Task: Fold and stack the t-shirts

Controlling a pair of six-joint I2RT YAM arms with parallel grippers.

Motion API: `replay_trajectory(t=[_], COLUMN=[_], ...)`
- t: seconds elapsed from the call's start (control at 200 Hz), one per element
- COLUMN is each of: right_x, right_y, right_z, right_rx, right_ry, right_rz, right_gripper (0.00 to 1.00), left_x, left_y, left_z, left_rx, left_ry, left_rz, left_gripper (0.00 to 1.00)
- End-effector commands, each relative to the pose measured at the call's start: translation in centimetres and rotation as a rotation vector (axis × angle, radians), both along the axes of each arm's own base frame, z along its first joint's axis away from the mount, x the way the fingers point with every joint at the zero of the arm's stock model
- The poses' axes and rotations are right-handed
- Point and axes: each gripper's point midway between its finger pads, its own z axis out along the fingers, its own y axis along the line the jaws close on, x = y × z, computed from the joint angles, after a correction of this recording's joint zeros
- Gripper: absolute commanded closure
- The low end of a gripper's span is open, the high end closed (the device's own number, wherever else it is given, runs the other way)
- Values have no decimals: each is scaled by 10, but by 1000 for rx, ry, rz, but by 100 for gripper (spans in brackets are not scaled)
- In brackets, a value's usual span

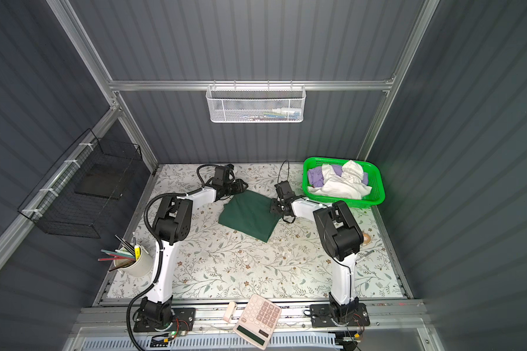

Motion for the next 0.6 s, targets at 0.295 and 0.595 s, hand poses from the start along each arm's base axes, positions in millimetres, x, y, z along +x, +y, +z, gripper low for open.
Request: replay_trajectory(t=[0.295, 0.595], right_x=[-27, -88], right_y=[-33, 71], right_z=[50, 81], right_rx=[-93, 206], right_ry=[-107, -95], right_rz=[-9, 222], right_gripper=[50, 51], left_x=[-65, -154], left_y=[18, 0], left_z=[72, 39], left_rx=[-65, -132], left_ry=[-105, 50], left_rz=[-35, -126], left_gripper=[60, 62])
